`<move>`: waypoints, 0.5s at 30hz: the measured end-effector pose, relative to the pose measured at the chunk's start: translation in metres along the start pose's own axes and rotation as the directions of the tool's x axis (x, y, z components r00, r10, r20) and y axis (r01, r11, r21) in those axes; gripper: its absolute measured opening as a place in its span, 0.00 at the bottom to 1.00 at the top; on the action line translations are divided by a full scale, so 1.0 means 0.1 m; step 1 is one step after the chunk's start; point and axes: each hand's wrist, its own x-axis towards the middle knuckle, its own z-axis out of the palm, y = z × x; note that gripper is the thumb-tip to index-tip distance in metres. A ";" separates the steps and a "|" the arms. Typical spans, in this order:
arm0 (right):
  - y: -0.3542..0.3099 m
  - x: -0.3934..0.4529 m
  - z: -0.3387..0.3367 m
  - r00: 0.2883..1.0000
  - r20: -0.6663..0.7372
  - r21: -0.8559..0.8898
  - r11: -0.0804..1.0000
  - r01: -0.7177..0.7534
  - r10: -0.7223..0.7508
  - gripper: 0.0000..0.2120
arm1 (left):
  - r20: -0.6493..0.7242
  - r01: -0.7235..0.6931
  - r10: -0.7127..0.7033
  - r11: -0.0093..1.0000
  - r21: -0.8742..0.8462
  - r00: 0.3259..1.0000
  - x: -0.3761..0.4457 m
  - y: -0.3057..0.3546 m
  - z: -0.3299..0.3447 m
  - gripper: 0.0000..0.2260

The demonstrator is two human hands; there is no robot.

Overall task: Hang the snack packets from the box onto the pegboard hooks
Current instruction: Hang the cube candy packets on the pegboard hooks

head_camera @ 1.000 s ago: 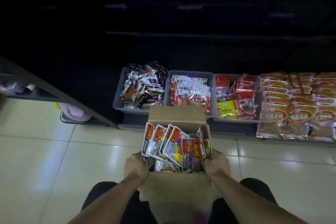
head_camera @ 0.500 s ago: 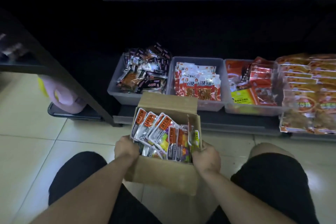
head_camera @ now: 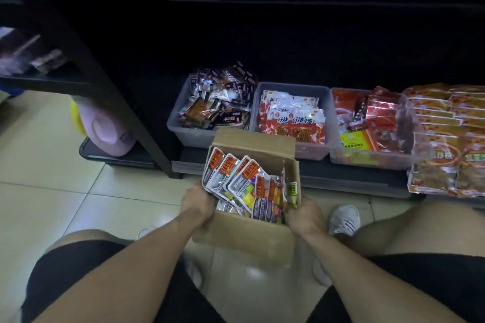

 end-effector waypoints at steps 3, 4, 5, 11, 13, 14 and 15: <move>-0.05 0.07 -0.03 0.999 -0.027 0.011 0.999 -0.030 0.030 0.07 | -0.042 -0.046 0.043 0.997 -0.062 0.998 0.06 0.08 -0.01 0.15; -0.07 0.11 -0.04 0.999 -0.024 0.007 0.999 -0.048 0.049 0.06 | -0.045 -0.058 0.054 0.995 -0.084 0.998 0.09 0.09 0.00 0.15; -0.09 0.15 -0.05 0.999 -0.016 -0.006 0.999 -0.051 0.051 0.06 | -0.052 -0.060 0.055 0.993 -0.100 0.997 0.12 0.07 0.02 0.15; -0.18 0.20 -0.04 1.000 -0.023 -0.073 0.997 -0.010 0.009 0.04 | -0.032 -0.023 0.020 0.995 -0.099 0.999 0.16 -0.04 0.11 0.15; -0.22 0.18 -0.02 1.000 -0.009 -0.091 0.996 -0.019 0.018 0.05 | 0.017 -0.014 0.014 0.999 -0.048 1.000 0.19 0.00 0.08 0.14; -0.23 0.18 -0.03 1.000 0.007 -0.085 0.996 -0.022 0.023 0.07 | 0.039 -0.005 0.006 1.000 -0.022 0.999 0.19 0.02 0.07 0.14; -0.24 0.20 -0.04 0.999 0.027 -0.064 0.998 -0.023 0.025 0.10 | 0.060 0.004 -0.004 1.000 -0.002 0.998 0.19 0.04 0.06 0.14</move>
